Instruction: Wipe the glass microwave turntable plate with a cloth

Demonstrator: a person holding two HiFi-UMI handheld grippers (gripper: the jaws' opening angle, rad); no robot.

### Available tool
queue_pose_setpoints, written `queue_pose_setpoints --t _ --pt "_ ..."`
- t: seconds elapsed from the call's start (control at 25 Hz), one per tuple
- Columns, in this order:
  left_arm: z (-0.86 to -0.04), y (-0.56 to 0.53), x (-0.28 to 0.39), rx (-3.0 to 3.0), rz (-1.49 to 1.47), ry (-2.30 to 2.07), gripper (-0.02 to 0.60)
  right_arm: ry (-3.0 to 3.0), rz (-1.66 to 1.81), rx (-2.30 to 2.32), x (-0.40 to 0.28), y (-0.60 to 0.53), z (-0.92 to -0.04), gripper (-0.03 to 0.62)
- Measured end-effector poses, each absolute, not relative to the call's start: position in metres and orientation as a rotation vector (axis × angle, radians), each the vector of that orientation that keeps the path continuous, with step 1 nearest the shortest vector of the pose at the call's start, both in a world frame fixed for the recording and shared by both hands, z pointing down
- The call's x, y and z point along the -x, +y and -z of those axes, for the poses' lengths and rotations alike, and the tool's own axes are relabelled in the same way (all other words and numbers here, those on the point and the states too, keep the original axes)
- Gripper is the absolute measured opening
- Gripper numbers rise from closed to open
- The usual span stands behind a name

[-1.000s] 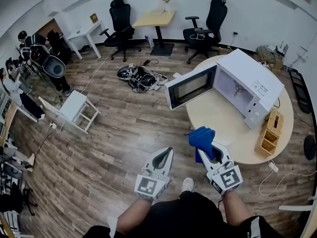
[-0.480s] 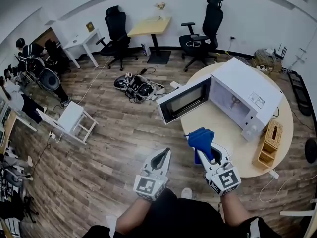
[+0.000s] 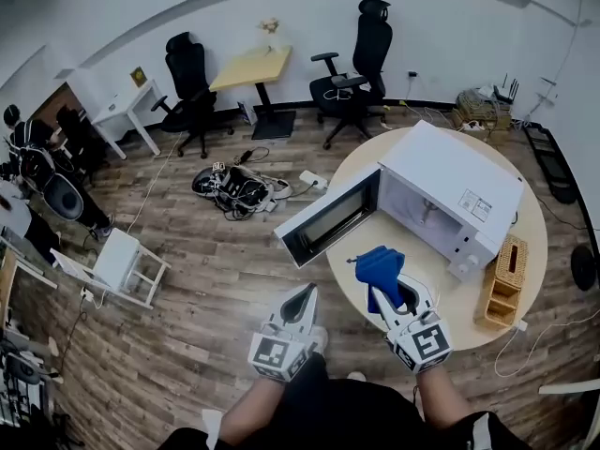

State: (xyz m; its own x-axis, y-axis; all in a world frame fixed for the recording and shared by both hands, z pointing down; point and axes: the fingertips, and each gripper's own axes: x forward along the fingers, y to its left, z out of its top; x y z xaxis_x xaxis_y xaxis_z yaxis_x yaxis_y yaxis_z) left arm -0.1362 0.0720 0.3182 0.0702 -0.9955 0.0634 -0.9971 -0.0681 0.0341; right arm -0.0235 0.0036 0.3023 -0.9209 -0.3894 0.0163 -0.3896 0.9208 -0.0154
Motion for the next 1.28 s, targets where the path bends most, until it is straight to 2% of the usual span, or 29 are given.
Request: queue_pose_setpoints --t 0.32,0.6,0.96,1.28 --pt "-0.317 -0.007 0.161 -2.486 -0.143 -1.843 0.006 -3.016 -0.009 -0.931 0.048 -0.062 -0.295 0.097" --pt "-0.313 -0.053 0.17 -2.652 -0.108 -1.629 0.006 -2.906 0.011 -1.158 0.059 -0.091 -0.302 0.097" --pt "-0.325 -0.076 0.163 -2.754 -0.083 -1.355 0.006 -2.728 0.009 -1.444 0.048 -0.102 -0.311 0.097" --pt "-0.342 -0.091 0.136 -2.778 -0.079 -1.242 0.006 -2.622 -0.034 -1.476 0.027 -0.109 -0.332 0.097"
